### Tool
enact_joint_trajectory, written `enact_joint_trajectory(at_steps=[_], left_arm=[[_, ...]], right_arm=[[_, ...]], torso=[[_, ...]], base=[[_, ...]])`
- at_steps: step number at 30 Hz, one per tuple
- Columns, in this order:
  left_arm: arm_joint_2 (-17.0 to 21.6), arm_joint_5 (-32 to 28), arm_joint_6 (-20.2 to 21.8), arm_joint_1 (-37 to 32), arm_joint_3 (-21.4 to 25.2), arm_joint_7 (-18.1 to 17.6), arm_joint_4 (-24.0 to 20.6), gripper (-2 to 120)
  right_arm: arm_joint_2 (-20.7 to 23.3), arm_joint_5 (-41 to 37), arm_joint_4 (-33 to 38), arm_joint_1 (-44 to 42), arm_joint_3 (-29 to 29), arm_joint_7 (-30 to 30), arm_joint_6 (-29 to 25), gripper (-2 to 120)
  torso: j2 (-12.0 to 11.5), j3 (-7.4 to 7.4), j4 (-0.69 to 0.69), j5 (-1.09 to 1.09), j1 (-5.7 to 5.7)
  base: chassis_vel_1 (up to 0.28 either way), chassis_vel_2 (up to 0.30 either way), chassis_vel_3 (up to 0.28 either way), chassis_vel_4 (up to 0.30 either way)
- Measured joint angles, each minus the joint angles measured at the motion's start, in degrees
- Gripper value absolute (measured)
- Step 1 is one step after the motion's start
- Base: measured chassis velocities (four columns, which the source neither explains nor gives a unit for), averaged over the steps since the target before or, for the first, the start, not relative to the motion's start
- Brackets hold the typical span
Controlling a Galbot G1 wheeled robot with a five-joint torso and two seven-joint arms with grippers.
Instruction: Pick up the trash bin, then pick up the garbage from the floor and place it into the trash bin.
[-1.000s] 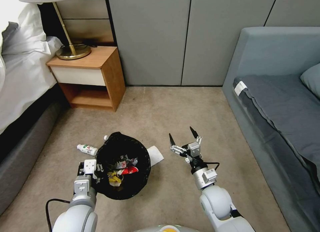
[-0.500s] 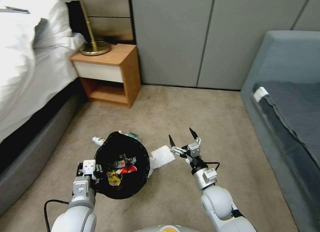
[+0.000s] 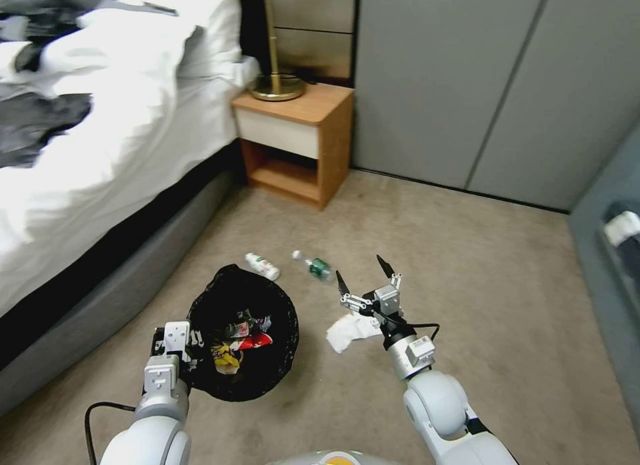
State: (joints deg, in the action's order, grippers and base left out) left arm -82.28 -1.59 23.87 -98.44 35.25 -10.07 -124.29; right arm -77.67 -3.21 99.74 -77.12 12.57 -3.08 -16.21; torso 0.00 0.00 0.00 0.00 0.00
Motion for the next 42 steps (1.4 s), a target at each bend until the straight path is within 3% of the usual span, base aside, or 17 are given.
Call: enact_joint_trajectory(at_steps=[12,16,18,19,22,33,42], left_arm=[[-0.1,0.4,-0.7,-0.2,-0.2,0.0,0.2,1],[0.0,0.4,-0.7,-0.1,-0.2,0.0,0.3,1],[0.1,0.4,-0.7,-0.1,-0.2,0.1,0.4,1],[0.1,0.4,-0.7,-0.1,-0.2,0.1,0.4,1],[0.2,0.4,-0.7,-0.1,0.0,0.2,0.5,1],[0.3,0.3,-0.7,0.2,0.1,0.3,1.0,1],[0.2,0.4,-0.7,0.1,0.0,0.3,1.1,1]], right_arm=[[0.1,0.1,-1.0,0.2,-0.1,-0.2,0.8,100],[0.7,0.0,-0.9,0.7,0.1,0.4,5.7,100],[1.2,-1.2,-0.9,1.2,0.3,1.2,13.3,100],[1.2,-1.2,-0.9,1.2,0.3,1.2,13.3,100],[1.4,-3.6,-3.1,2.6,0.2,2.4,21.7,100],[0.4,-4.0,-14.5,6.9,1.6,2.4,27.4,100],[0.1,-4.0,-22.2,10.2,1.8,1.0,28.8,100]], torso=[[0.0,0.0,-0.03,0.0,0.0],[0.0,0.0,-0.01,0.0,0.0],[0.0,0.0,-0.01,0.0,0.0],[0.0,0.0,-0.01,0.0,0.0],[0.0,0.0,-0.01,0.0,0.0],[0.0,0.0,0.0,0.0,0.0],[0.0,0.0,0.0,-0.01,0.0]], base=[[0.054,0.057,0.042,0.041],[0.0,0.0,0.0,0.0],[0.0,0.0,0.0,0.0],[0.0,0.0,0.0,0.0],[0.0,0.0,0.0,0.0],[0.0,0.0,0.0,0.0],[0.0,0.0,0.0,0.0]])
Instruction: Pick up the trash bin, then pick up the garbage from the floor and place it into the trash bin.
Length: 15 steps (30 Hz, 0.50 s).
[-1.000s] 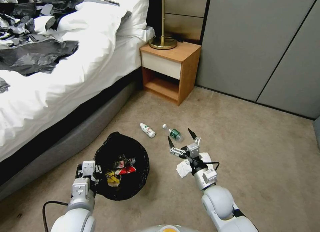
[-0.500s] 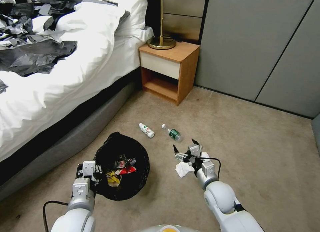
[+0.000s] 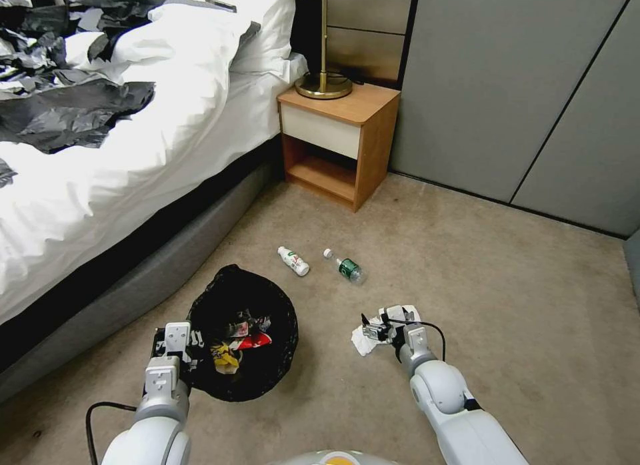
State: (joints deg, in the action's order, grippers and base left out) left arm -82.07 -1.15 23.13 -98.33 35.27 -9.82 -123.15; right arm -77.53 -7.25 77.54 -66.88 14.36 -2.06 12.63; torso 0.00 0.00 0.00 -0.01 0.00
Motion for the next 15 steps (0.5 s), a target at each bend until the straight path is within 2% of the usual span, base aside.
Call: enact_joint_trajectory(at_steps=[3,7,14,15], left_arm=[[-0.1,0.2,-0.1,-0.3,0.0,0.0,-0.1,1],[-0.2,0.3,-0.2,-0.7,0.1,0.0,-0.3,1],[-0.4,0.4,-0.2,-0.7,0.0,0.0,-0.4,1],[-0.4,0.5,-0.2,-0.7,0.0,0.0,-0.5,1]], right_arm=[[-0.7,0.5,-6.0,2.8,0.7,-1.0,-0.3,100],[-1.2,0.7,-9.7,4.1,1.4,-1.9,-1.3,100],[-1.7,1.1,-12.8,4.8,2.5,-2.8,-2.6,100],[-1.8,1.2,-13.4,4.9,2.8,-3.0,-2.9,97]], torso=[[0.0,0.0,0.0,0.01,0.0],[0.0,0.0,0.0,0.01,0.0],[0.0,0.0,0.0,0.02,0.0],[0.0,0.0,0.0,0.02,0.0]], base=[[0.0,0.0,0.0,0.0],[0.0,0.0,0.0,0.0],[0.0,0.0,0.0,0.0],[0.0,0.0,0.0,0.0]])
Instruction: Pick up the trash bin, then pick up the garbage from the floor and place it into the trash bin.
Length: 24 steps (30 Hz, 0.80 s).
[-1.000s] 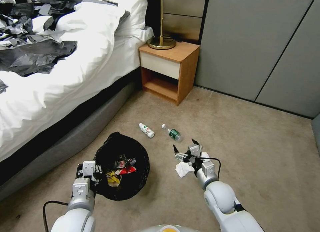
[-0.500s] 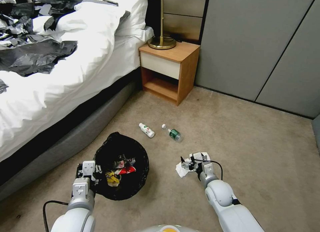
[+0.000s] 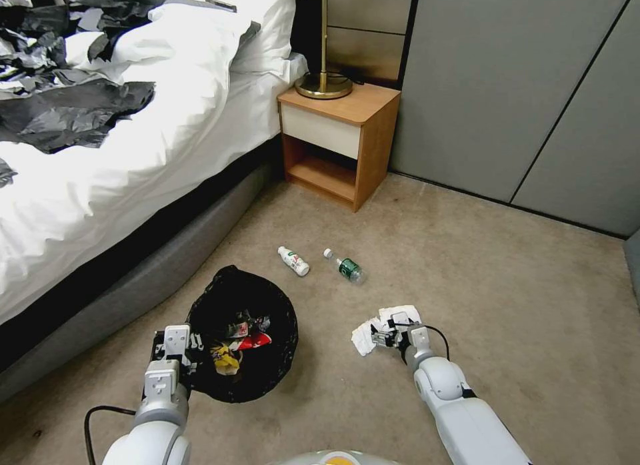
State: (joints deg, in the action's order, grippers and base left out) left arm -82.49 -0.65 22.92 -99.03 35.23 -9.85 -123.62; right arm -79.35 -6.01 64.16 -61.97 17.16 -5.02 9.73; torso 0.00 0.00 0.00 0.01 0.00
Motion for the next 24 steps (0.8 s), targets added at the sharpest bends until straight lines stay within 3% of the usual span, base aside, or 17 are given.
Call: enact_joint_trajectory(at_steps=[6,24], left_arm=[[-0.1,0.1,0.0,0.1,-0.2,0.0,0.0,1],[0.0,0.0,-0.3,-0.3,-0.2,0.0,-0.7,1]], right_arm=[[-0.3,0.1,-1.7,0.1,0.8,-0.6,-0.8,80],[-1.3,1.1,-2.6,-0.9,1.7,-0.7,-2.2,11]], torso=[[0.0,0.0,0.0,0.0,0.0],[0.0,0.0,0.01,-0.02,0.0]], base=[[0.0,0.0,0.0,0.0],[0.0,0.0,0.0,0.0]])
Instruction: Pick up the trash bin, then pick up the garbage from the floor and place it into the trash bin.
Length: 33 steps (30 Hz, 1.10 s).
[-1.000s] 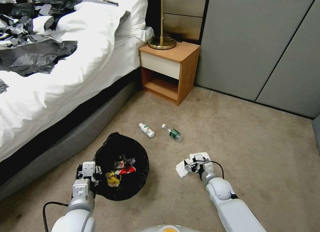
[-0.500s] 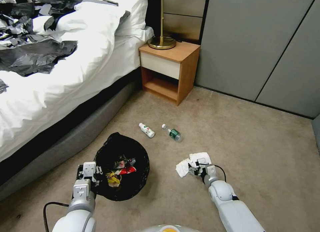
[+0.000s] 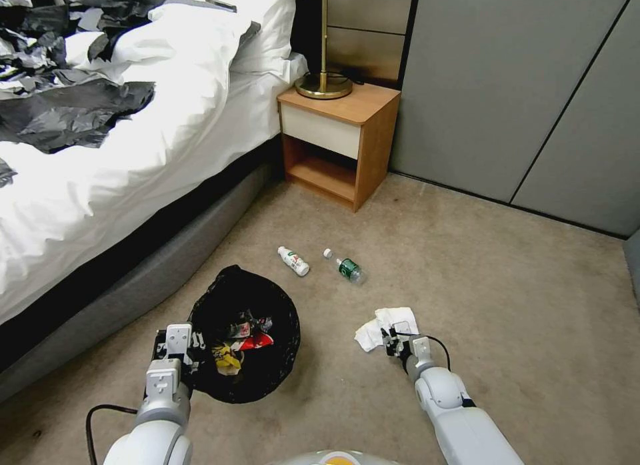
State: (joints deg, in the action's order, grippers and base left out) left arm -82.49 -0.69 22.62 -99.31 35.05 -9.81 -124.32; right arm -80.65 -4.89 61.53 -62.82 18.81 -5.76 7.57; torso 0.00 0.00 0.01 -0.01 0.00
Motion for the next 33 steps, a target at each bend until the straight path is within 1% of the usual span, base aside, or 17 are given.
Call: enact_joint_trajectory(at_steps=[1,2,4,11,14,15,17,19,20,22,24,25,27,28,30,31,33], left_arm=[[0.0,0.0,0.0,0.0,0.0,0.0,-0.1,1],[0.0,0.0,0.0,0.0,0.0,0.0,-0.1,1],[0.0,0.0,-0.1,-0.1,0.0,0.0,-0.2,1],[-0.1,0.1,-0.2,-0.1,-0.2,0.0,-0.2,1],[-0.1,0.4,-0.4,-0.3,-0.6,0.0,-0.4,1],[-0.1,0.4,-0.4,-0.3,-0.6,0.0,-0.4,1],[0.0,0.5,-0.3,-0.4,-0.6,0.0,-0.4,1],[0.1,0.6,-0.4,-0.4,-0.8,0.0,-0.4,1],[0.1,0.6,-0.4,-0.4,-0.8,0.0,-0.4,1],[0.1,0.7,-0.4,-0.5,-1.0,0.0,-0.4,1],[0.2,0.7,-0.4,-0.8,-1.1,0.1,-0.7,1],[0.2,0.7,-0.4,-0.8,-1.1,0.1,-0.7,1],[0.3,0.7,-0.4,-1.0,-1.1,0.2,-0.7,1],[0.3,0.7,-0.4,-1.0,-1.1,0.2,-0.7,1],[0.3,0.7,-0.4,-1.1,-1.2,0.2,-0.7,1],[0.3,0.7,-0.4,-1.1,-1.2,0.2,-0.7,1],[0.2,0.9,-0.5,-1.2,-1.4,0.3,-0.7,1]], right_arm=[[0.0,0.1,-0.1,-0.1,0.2,0.0,-0.2,7],[0.0,0.1,-0.1,-0.1,0.2,0.0,-0.2,7],[0.1,0.3,-0.2,-0.2,0.5,-0.1,-0.6,0],[0.3,0.5,0.6,-0.7,0.9,-0.1,-1.2,0],[1.1,0.1,5.3,-2.2,0.5,0.7,-2.4,0],[1.1,0.1,5.3,-2.2,0.5,0.7,-2.4,0],[1.6,-0.6,9.4,-3.3,-0.2,1.1,-3.5,0],[2.5,-1.2,15.2,-5.0,-1.2,1.0,-6.9,0],[2.5,-1.2,15.2,-5.0,-1.2,1.0,-6.9,0],[3.0,-1.6,19.3,-5.8,-1.8,0.4,-10.1,0],[3.8,-2.5,26.4,-6.9,-3.0,-3.3,-16.2,0],[3.8,-2.5,26.4,-6.9,-3.0,-3.3,-16.2,0],[4.3,-3.4,32.0,-7.0,-4.1,-9.2,-21.8,0],[4.3,-3.4,32.0,-7.0,-4.1,-9.2,-21.8,0],[4.7,-4.2,36.2,-7.0,-5.9,-12.7,-24.9,0],[4.7,-4.2,36.2,-7.0,-5.9,-12.7,-24.9,0],[5.0,-4.5,40.0,-7.4,-8.7,-14.5,-26.9,0]], torso=[[0.0,0.0,0.0,0.0,0.0],[0.0,0.0,0.0,0.0,0.0],[0.0,0.0,-0.01,0.0,0.0],[0.0,0.0,-0.02,0.01,0.0],[0.0,0.01,-0.02,0.0,0.0],[0.0,0.01,-0.02,0.0,0.0],[0.0,0.0,-0.01,0.01,0.0],[0.0,0.0,-0.02,0.0,0.0],[0.0,0.0,-0.02,0.0,0.0],[0.0,0.0,-0.01,0.03,0.0],[0.0,0.0,-0.02,0.0,0.01],[0.0,0.0,-0.02,0.0,0.01],[0.0,0.0,0.0,0.02,0.01],[0.0,0.0,0.0,0.02,0.01],[0.0,0.0,0.0,0.02,0.01],[0.0,0.0,0.0,0.02,0.01],[0.0,0.0,-0.01,0.0,0.01]], base=[[0.0,0.0,0.0,0.0],[0.0,0.0,0.0,0.0],[0.0,0.0,0.0,0.0],[0.0,0.0,0.0,0.0],[0.0,0.0,0.0,0.0],[0.0,0.0,0.0,0.0],[0.0,0.0,0.0,0.0],[0.0,0.0,0.0,0.0],[0.0,0.0,0.0,0.0],[0.0,0.0,0.0,0.0],[0.0,0.0,0.0,0.0],[0.0,0.0,0.0,0.0],[0.0,0.0,0.0,0.0],[0.0,0.0,0.0,0.0],[0.0,0.0,0.0,0.0],[0.0,0.0,0.0,0.0],[0.0,0.0,0.0,0.0]])
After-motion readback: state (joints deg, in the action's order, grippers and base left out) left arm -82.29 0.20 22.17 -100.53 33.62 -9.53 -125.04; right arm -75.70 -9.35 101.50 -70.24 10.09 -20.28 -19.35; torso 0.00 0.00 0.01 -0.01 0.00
